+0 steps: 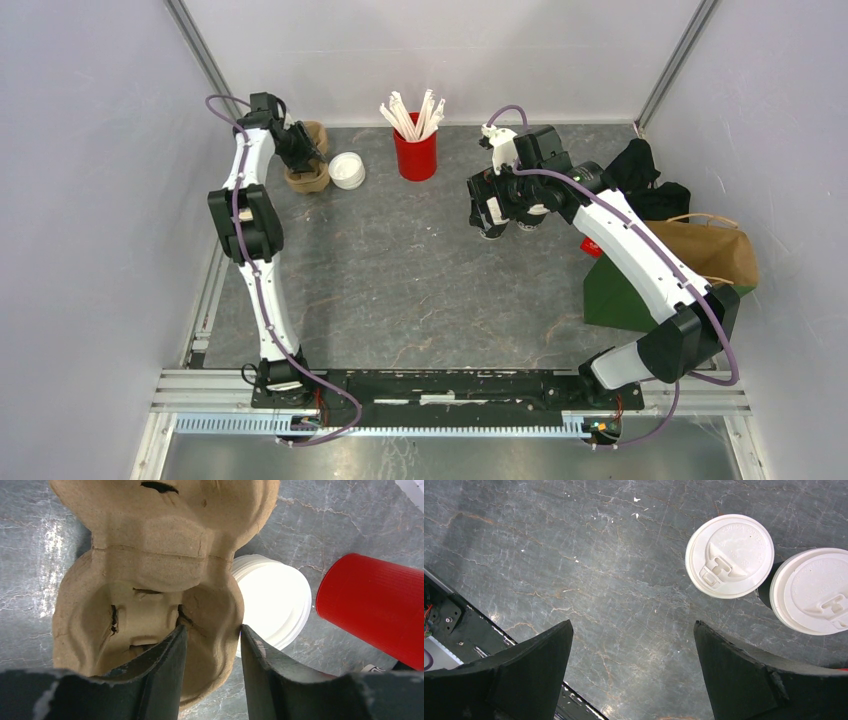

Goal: Pack the takeout coffee

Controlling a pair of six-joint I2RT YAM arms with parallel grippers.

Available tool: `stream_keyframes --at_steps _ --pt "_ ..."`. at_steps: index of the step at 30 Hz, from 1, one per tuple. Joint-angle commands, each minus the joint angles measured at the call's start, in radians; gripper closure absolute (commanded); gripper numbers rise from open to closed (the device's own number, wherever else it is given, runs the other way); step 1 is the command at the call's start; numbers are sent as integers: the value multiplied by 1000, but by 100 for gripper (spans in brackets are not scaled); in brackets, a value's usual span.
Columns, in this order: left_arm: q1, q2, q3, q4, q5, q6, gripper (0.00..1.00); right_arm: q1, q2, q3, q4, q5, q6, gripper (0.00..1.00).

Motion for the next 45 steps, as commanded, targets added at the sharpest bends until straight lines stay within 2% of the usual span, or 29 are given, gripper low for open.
stream_keyframes --at_steps 1,18,35,38,45 --pt "0 14 39 14 20 -2 51 -4 -5 46 35 -9 3 2" --pt "1 -42 45 2 -32 24 78 -5 7 52 36 -14 3 2" --pt "-9 -156 48 -7 -131 63 91 -3 10 45 48 -27 11 2" --pt "-14 -170 49 -9 -148 66 98 -4 8 44 49 -27 13 2" --pt "-24 -186 57 -7 -160 65 98 -3 10 46 53 -26 14 2"
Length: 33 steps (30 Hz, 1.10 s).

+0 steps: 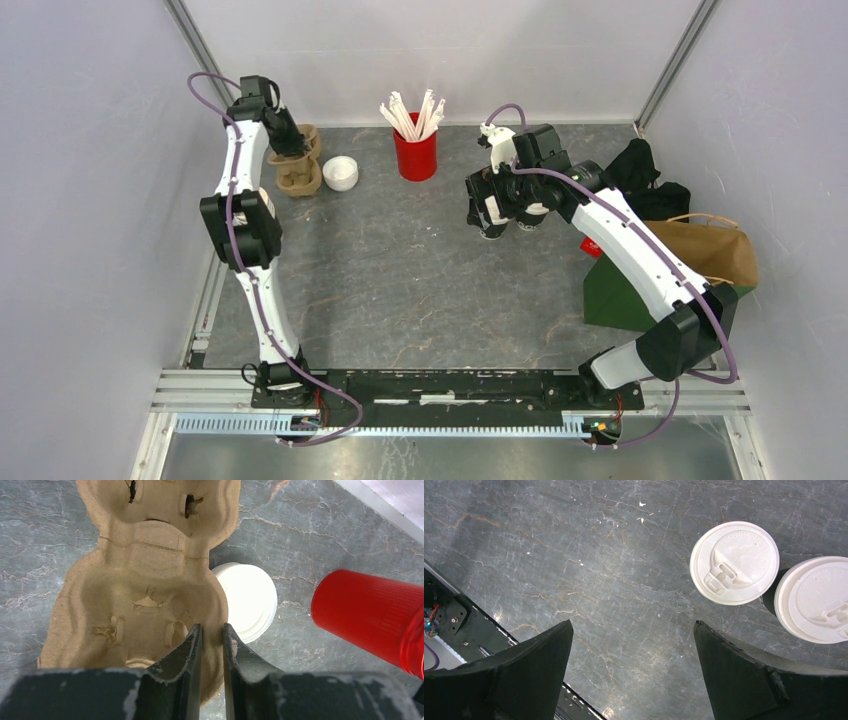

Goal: Pack the takeout coffee

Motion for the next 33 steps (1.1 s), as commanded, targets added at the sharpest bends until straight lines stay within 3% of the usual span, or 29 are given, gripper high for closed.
stream_keyframes --at_steps 1,16,33 --pt "-13 -78 45 14 -23 46 98 -3 1 41 39 -6 14 2" --pt "-74 -175 19 54 -249 77 98 -4 32 69 36 -16 8 2" --pt "-93 -404 -221 103 -177 46 98 -5 20 98 24 24 -2 2"
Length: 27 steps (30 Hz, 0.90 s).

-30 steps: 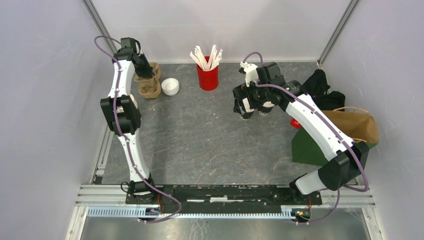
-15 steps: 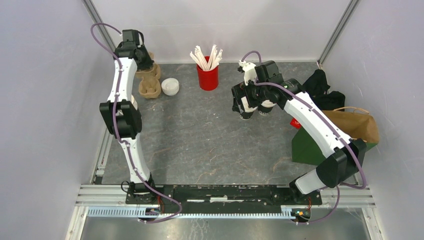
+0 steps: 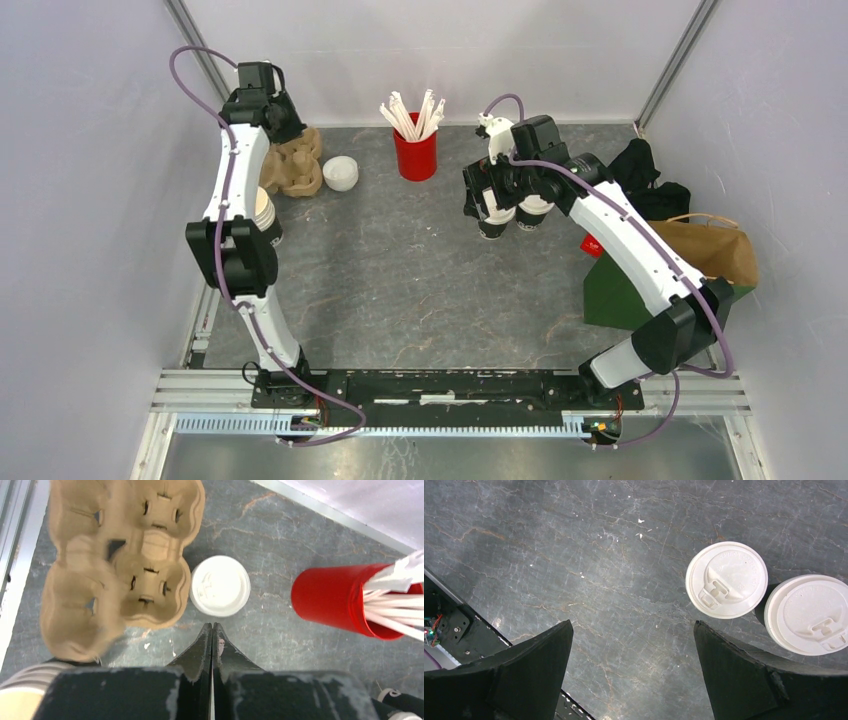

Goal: Pack the takeout coffee

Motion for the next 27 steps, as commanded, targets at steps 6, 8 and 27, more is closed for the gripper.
stream_keyframes --at_steps 6,8,27 --pt "0 -90 -45 -11 -1 25 62 -5 -56 -20 68 11 13 2" --pt "6 -42 10 -50 -20 31 54 -5 -48 -8 63 10 7 2" --pt "151 295 336 -100 -196 69 17 -5 -25 -124 51 -28 -57 2"
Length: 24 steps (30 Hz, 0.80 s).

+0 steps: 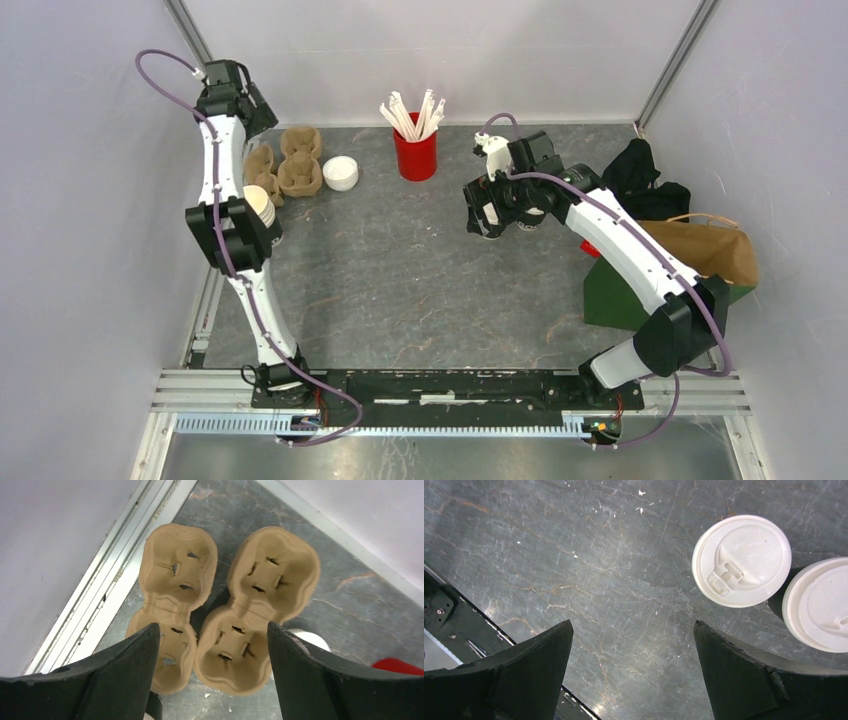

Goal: Pack the takeout coffee

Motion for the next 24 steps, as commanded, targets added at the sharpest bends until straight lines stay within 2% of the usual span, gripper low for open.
stream_keyframes --at_steps 1,3,9,15,18,24 --pt "3 85 73 -23 -54 57 19 -5 -11 -16 29 -16 -20 2" --pt "2 110 75 -15 -64 58 24 -4 -12 -17 28 -17 -22 2" --pt "3 192 106 -12 -84 72 30 -4 -5 -15 24 -12 -20 2" --pt "3 238 111 0 -116 79 47 -5 18 9 23 -19 -12 2" --pt "3 258 117 14 -103 82 49 -5 30 17 24 -27 -8 2" --pt "3 281 115 48 -88 97 45 -5 42 25 20 -34 -4 2"
